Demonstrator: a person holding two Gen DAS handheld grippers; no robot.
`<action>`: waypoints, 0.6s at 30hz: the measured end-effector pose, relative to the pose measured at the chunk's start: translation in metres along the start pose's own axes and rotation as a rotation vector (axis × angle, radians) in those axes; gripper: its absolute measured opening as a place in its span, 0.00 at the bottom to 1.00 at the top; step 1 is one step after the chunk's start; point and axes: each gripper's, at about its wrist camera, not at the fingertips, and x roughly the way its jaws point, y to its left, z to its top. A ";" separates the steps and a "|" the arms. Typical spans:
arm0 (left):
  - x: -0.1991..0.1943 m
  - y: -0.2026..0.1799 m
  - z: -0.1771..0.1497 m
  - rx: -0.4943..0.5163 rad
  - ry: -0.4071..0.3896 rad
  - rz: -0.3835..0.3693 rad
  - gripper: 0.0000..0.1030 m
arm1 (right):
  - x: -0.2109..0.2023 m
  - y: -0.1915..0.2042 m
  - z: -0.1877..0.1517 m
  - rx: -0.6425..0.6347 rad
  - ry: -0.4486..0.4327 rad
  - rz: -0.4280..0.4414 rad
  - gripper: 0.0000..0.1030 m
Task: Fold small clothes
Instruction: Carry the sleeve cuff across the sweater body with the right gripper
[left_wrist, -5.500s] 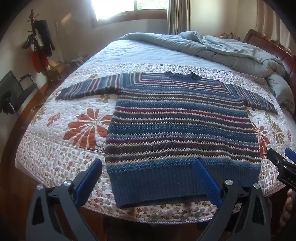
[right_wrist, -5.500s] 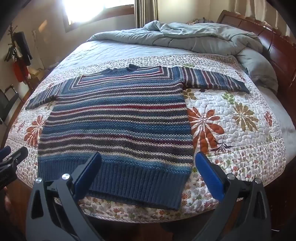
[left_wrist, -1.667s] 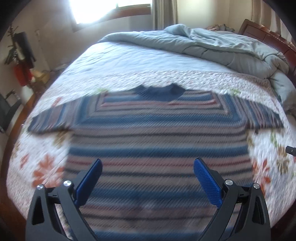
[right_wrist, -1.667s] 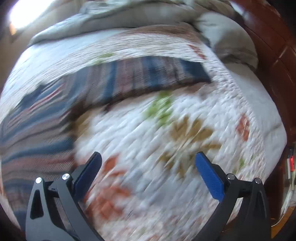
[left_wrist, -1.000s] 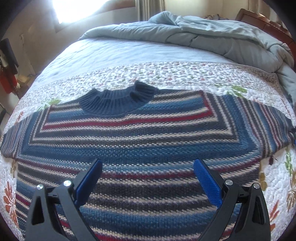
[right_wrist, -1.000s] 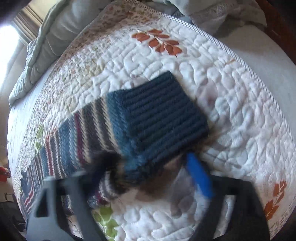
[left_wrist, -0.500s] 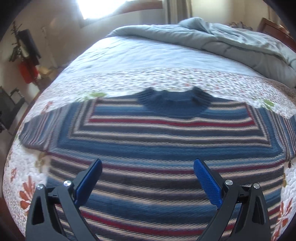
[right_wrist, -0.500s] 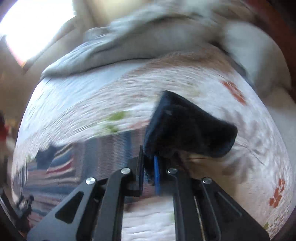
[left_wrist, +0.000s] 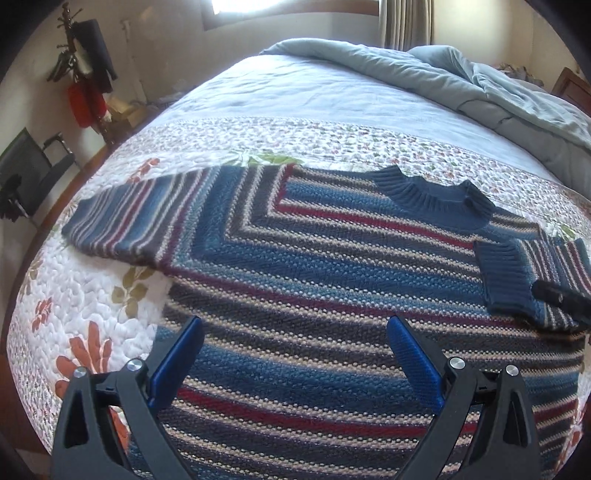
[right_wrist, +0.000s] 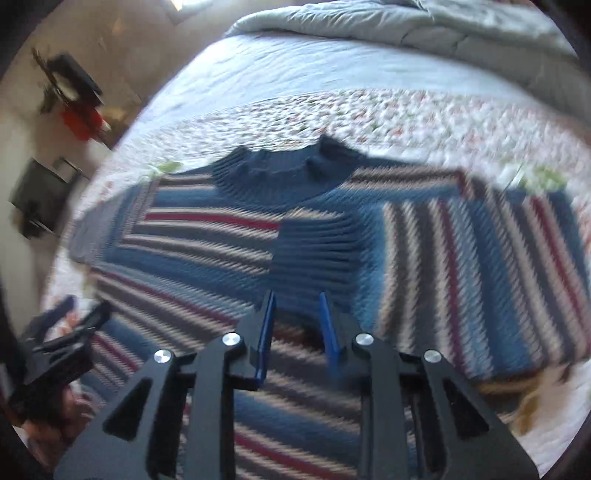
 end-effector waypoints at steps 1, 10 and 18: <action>0.000 -0.003 0.000 0.005 0.001 -0.013 0.96 | -0.007 -0.005 -0.006 0.016 -0.013 0.012 0.24; 0.015 -0.092 0.009 0.022 0.155 -0.403 0.96 | -0.075 -0.075 -0.085 0.149 -0.157 -0.240 0.35; 0.056 -0.154 0.027 0.016 0.320 -0.467 0.95 | -0.087 -0.102 -0.106 0.201 -0.231 -0.219 0.37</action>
